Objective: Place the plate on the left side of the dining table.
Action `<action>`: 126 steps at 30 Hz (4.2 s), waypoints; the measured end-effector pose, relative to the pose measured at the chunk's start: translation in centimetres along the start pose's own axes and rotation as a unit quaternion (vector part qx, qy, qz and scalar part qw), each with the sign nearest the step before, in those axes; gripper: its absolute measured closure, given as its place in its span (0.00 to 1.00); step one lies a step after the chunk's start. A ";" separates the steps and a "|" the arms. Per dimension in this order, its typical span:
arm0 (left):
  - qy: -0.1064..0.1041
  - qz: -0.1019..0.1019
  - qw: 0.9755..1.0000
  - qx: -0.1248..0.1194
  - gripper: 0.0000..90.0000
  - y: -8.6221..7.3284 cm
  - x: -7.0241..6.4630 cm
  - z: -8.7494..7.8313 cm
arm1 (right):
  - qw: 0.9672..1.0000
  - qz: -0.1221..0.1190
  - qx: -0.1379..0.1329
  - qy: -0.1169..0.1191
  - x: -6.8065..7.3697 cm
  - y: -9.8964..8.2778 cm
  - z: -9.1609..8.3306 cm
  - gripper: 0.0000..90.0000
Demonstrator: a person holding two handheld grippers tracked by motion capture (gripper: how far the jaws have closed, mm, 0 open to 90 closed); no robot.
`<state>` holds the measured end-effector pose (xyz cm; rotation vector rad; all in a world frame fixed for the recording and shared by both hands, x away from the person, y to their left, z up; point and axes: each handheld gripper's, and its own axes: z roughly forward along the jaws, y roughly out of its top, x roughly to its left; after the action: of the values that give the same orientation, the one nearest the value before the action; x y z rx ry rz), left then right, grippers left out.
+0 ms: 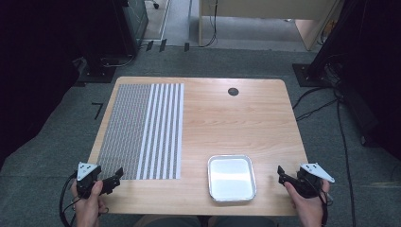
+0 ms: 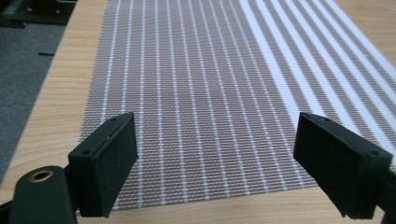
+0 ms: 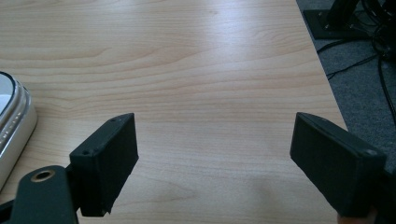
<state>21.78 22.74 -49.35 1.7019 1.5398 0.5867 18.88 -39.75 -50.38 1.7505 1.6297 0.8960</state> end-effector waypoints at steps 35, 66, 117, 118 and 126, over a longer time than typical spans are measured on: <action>-0.067 0.024 0.997 -0.002 0.15 0.5 -8.0 0.8 | 1.000 0.011 -0.012 0.009 2.1 0.3 -0.9 0.20; -0.118 0.062 0.991 0.013 0.15 1.6 -16.4 3.0 | 0.999 -0.010 -0.030 0.016 4.5 0.2 -2.0 0.20; -0.184 0.090 0.977 0.060 0.75 1.2 -25.3 6.7 | 0.991 0.000 -0.031 0.127 6.4 -0.8 -3.0 0.90; -0.184 0.090 0.977 0.060 0.76 1.2 -25.3 6.7 | 0.991 0.000 -0.031 0.127 6.4 -0.8 -3.0 0.90; -0.185 0.091 0.977 0.057 0.77 1.3 -25.6 7.2 | 0.988 0.001 -0.009 0.154 6.9 -1.1 -2.6 0.94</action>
<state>23.72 -3.77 -48.99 1.9268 1.1803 0.2528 16.34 -32.90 -49.07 1.6633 1.8037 1.2264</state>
